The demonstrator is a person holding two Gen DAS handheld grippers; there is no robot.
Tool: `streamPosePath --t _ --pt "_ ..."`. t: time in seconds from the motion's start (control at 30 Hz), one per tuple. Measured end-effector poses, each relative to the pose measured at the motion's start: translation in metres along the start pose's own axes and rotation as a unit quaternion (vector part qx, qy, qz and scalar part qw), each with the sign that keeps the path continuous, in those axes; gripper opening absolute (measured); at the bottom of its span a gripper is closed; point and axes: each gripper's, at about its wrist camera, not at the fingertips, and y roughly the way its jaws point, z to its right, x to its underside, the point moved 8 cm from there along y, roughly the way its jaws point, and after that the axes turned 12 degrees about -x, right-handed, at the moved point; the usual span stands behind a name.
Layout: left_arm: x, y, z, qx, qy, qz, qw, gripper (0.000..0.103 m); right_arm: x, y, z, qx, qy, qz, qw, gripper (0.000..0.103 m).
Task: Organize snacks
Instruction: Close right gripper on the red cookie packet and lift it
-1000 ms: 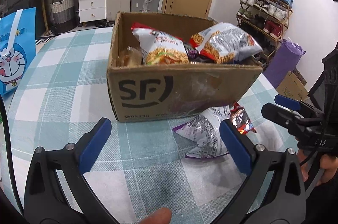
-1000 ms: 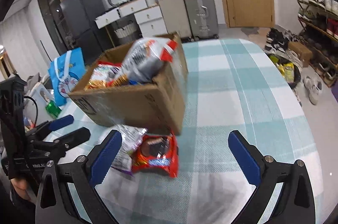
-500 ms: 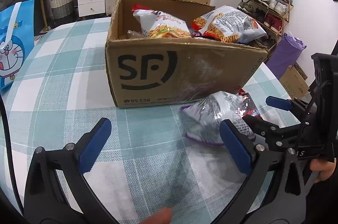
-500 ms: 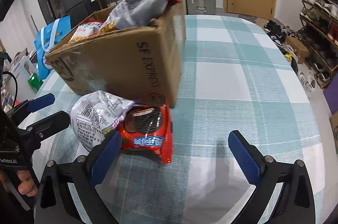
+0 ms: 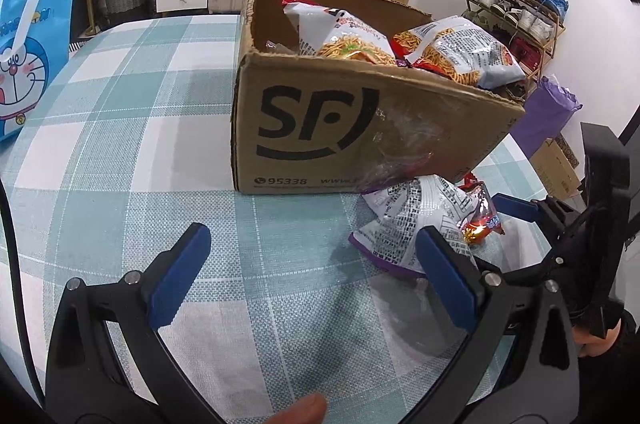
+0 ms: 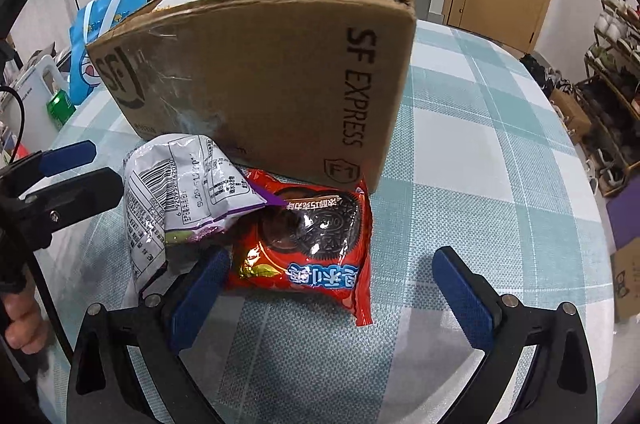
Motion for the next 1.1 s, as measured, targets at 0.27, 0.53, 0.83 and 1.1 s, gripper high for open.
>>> streamPosePath --t 0.27,0.53,0.83,1.1 --pt "0.003 0.003 -0.003 0.001 -0.003 -0.004 1.0 0.102 0.001 0.0 0.001 -0.003 -0.005 -0.003 1.0 0.102" --pt "0.004 0.001 -0.002 -0.004 0.001 0.0 1.0 0.102 0.009 -0.013 -0.007 -0.015 -0.02 0.015 1.0 0.072" --pt "0.004 0.001 -0.001 -0.005 0.003 0.003 1.0 0.102 0.02 -0.039 -0.007 -0.022 0.009 0.047 0.999 0.049" --pt "0.006 -0.006 0.016 0.024 0.024 0.006 0.9994 0.102 0.025 -0.07 0.0 -0.027 0.035 0.08 0.996 0.049"
